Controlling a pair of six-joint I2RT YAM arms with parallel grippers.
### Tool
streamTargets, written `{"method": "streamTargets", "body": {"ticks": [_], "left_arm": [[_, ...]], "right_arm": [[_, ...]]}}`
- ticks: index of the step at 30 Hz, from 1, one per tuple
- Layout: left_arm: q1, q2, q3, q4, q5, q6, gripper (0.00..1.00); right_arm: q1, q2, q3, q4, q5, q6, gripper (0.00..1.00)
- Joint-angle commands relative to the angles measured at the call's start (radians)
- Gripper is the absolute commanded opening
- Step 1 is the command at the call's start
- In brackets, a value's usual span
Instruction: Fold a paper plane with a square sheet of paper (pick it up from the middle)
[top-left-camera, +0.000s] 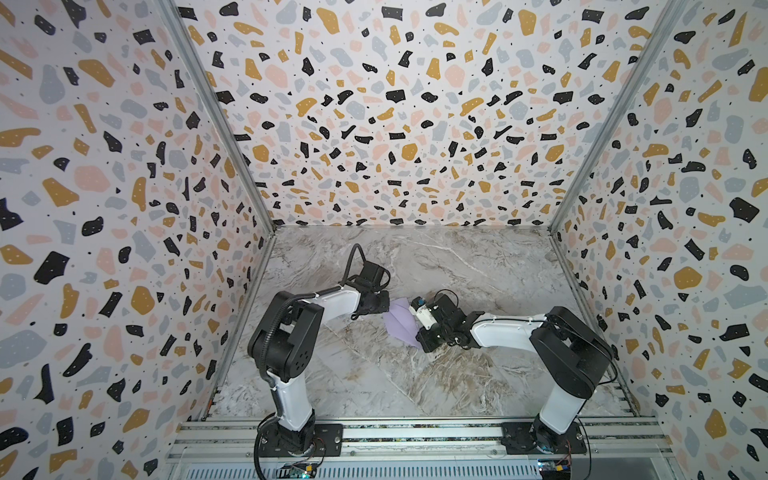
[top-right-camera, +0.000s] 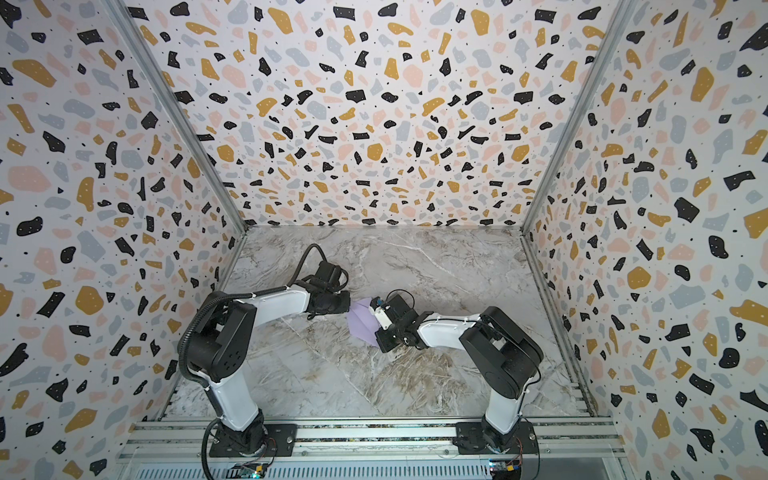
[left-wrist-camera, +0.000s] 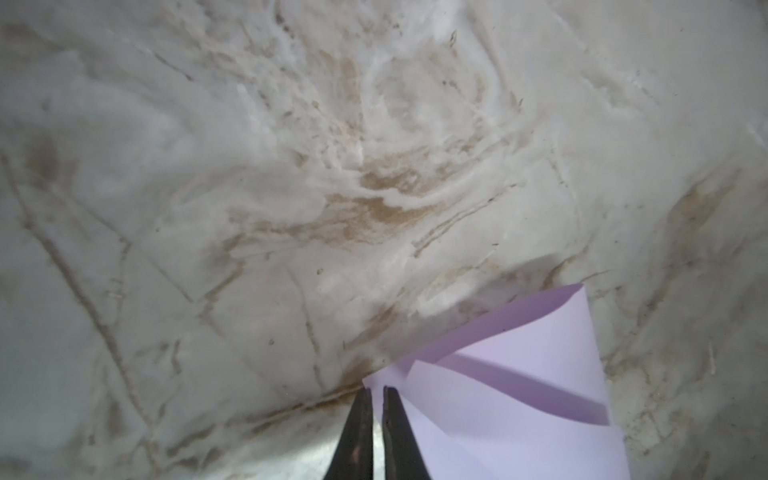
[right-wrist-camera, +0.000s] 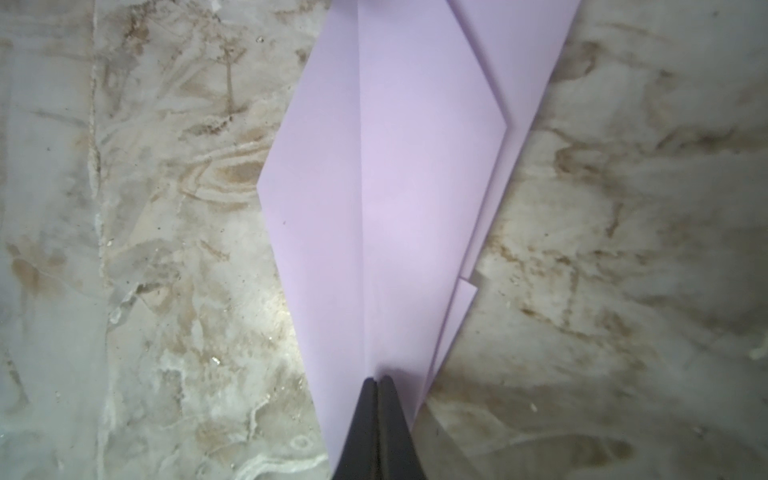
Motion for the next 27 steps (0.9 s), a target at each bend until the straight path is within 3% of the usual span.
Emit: {"method": "streamTargets", "body": {"ticks": [1,27], "left_arm": [[-0.025,-0.038,0.019,-0.014,0.002,0.004,0.1],[-0.054,0.099,0.122,-0.084,-0.112,0.026,0.08]], "right_arm": [[-0.005,0.035,-0.014,-0.064,0.016,0.004,0.03],[-0.005,0.039,-0.019,-0.061,0.009,0.009,0.03]]}}
